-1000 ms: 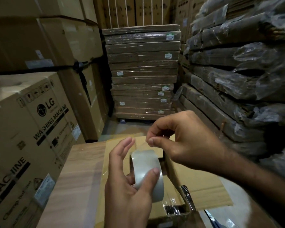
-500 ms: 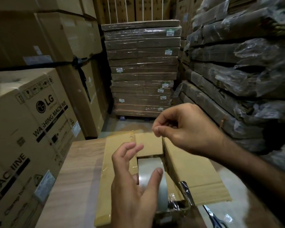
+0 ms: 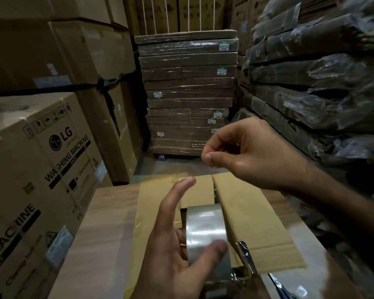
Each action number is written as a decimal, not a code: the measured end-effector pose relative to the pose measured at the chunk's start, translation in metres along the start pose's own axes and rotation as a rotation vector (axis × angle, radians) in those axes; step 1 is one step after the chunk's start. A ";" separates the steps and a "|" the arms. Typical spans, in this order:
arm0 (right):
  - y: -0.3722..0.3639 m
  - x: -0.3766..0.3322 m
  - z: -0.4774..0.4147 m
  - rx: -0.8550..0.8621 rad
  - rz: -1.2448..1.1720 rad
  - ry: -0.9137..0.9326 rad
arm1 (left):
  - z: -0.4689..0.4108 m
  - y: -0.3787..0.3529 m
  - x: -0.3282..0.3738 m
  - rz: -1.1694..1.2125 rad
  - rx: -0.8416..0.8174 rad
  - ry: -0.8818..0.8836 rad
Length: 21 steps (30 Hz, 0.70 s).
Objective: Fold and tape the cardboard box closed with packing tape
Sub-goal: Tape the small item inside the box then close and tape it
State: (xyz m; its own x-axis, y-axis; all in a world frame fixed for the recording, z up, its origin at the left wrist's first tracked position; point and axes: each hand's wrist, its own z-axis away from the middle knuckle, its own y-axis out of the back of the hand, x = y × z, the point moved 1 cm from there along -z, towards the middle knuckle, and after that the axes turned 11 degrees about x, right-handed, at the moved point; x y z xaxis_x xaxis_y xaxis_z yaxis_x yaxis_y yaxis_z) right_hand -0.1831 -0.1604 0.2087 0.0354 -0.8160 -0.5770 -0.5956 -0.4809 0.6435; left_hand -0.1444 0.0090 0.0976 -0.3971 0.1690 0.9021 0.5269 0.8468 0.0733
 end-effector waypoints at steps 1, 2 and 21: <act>0.001 -0.001 0.000 -0.008 0.006 0.008 | -0.002 0.002 0.001 0.003 -0.028 0.006; 0.001 -0.001 0.001 -0.016 0.009 0.014 | -0.004 0.004 0.003 -0.013 -0.058 0.004; 0.006 0.004 0.008 -0.034 -0.017 0.000 | -0.012 0.012 0.022 -0.131 -0.177 -0.053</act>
State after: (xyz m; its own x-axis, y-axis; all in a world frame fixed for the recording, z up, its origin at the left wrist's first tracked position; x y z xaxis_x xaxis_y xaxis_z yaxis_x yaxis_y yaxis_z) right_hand -0.1931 -0.1633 0.2059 0.0450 -0.8076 -0.5880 -0.5672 -0.5052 0.6504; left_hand -0.1375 0.0171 0.1232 -0.5069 0.0935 0.8569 0.5898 0.7626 0.2657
